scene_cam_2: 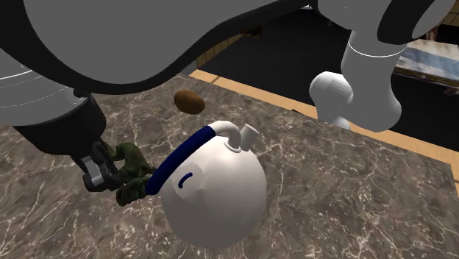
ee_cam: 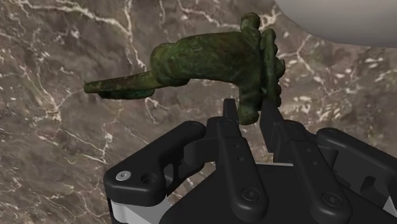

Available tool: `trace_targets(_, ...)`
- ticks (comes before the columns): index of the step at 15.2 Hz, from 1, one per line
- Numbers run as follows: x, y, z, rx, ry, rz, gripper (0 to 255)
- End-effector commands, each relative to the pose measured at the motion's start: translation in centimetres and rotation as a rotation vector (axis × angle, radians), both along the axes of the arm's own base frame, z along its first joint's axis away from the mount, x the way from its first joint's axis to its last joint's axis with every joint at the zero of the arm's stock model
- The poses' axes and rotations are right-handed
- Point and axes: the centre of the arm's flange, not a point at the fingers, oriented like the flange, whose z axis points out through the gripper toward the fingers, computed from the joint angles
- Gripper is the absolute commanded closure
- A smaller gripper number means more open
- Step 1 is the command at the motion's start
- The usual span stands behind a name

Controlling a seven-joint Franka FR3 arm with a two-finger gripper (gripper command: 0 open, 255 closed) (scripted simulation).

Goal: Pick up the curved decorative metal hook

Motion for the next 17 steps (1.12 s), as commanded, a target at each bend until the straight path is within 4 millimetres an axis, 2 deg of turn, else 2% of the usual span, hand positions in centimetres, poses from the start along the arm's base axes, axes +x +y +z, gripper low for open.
trace_targets(1, 0.0, -0.1, 0.5, 0.000, 0.001, 0.000, 255)
trace_targets(15, 0.0, -0.1, 7.9, 0.000, 0.001, 0.000, 255)
trace_targets(17, 0.0, -0.1, 8.0, 0.000, 0.001, 0.000, 255)
